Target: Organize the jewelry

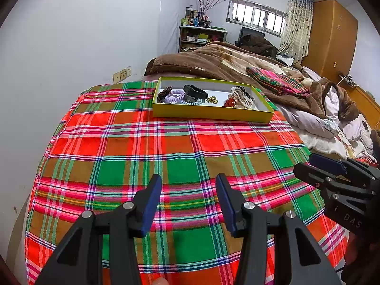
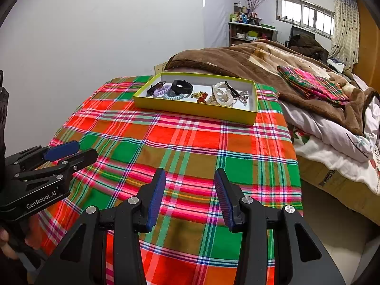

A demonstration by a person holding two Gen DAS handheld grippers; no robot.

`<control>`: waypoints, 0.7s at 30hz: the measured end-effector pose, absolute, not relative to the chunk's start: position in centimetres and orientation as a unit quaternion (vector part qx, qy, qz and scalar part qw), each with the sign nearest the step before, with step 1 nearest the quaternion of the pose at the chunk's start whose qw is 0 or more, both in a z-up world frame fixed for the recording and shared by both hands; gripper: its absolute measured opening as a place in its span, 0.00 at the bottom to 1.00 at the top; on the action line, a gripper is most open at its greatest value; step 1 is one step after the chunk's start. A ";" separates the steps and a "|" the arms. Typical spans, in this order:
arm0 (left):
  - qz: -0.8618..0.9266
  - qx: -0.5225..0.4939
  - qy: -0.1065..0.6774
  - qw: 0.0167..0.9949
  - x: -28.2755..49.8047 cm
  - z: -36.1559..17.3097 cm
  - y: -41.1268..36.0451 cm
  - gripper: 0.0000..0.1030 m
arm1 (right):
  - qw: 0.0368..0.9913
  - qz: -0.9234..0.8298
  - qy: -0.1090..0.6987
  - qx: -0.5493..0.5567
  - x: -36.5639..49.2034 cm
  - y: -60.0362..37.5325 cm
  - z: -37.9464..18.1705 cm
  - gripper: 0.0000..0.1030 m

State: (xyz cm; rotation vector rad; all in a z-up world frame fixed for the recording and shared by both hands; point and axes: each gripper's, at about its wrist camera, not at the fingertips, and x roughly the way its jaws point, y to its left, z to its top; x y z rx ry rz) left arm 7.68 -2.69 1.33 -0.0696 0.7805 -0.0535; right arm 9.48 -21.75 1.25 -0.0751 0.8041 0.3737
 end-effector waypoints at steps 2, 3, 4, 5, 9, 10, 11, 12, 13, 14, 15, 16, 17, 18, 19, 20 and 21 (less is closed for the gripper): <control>-0.026 -0.035 0.381 0.923 7.7 1.3 -2.7 0.48 | 0.903 0.181 0.389 -0.037 9.5 -21.7 1.3 0.42; -0.026 -0.036 0.382 0.923 7.8 1.3 -2.6 0.48 | 0.903 0.181 0.389 -0.038 9.5 -21.7 1.3 0.42; -0.026 -0.036 0.382 0.923 7.8 1.3 -2.6 0.48 | 0.903 0.181 0.389 -0.038 9.4 -21.7 1.3 0.42; -0.024 -0.035 0.381 0.924 7.8 1.3 -2.6 0.48 | 0.902 0.181 0.389 -0.038 9.4 -21.7 1.3 0.42; -0.025 -0.035 0.383 0.923 7.8 1.2 -2.6 0.48 | 0.902 0.181 0.390 -0.038 9.4 -21.5 1.3 0.42; -0.025 -0.035 0.383 0.923 7.8 1.2 -2.6 0.48 | 0.902 0.181 0.390 -0.038 9.4 -21.5 1.3 0.42; -0.025 -0.036 0.384 0.923 7.8 1.2 -2.7 0.48 | 0.902 0.182 0.390 -0.038 9.4 -21.5 1.3 0.42; -0.024 -0.035 0.384 0.922 7.8 1.1 -2.7 0.48 | 0.902 0.182 0.390 -0.038 9.4 -21.5 1.3 0.42; -0.024 -0.036 0.384 0.922 7.8 1.1 -2.7 0.48 | 0.902 0.181 0.390 -0.039 9.4 -21.5 1.3 0.42; -0.025 -0.036 0.385 0.922 7.7 1.0 -2.7 0.48 | 0.902 0.181 0.390 -0.038 9.4 -21.5 1.3 0.42; -0.024 -0.036 0.386 0.922 7.7 1.0 -2.8 0.48 | 0.902 0.181 0.390 -0.038 9.4 -21.5 1.3 0.42; -0.024 -0.035 0.386 0.922 7.7 1.0 -2.8 0.48 | 0.902 0.182 0.390 -0.038 9.4 -21.5 1.3 0.42; -0.023 -0.035 0.386 0.922 7.7 1.0 -2.8 0.48 | 0.902 0.181 0.390 -0.038 9.4 -21.5 1.3 0.42; -0.023 -0.036 0.386 0.922 7.7 1.0 -2.8 0.48 | 0.902 0.182 0.390 -0.039 9.4 -21.5 1.3 0.42; -0.024 -0.035 0.386 0.922 7.7 1.0 -2.8 0.48 | 0.902 0.182 0.389 -0.039 9.4 -21.5 1.4 0.42; -0.024 -0.035 0.385 0.922 7.7 1.0 -2.9 0.48 | 0.902 0.182 0.389 -0.039 9.4 -21.5 1.4 0.42; -0.024 -0.035 0.385 0.922 7.7 1.0 -2.9 0.48 | 0.902 0.182 0.389 -0.039 9.4 -21.6 1.4 0.42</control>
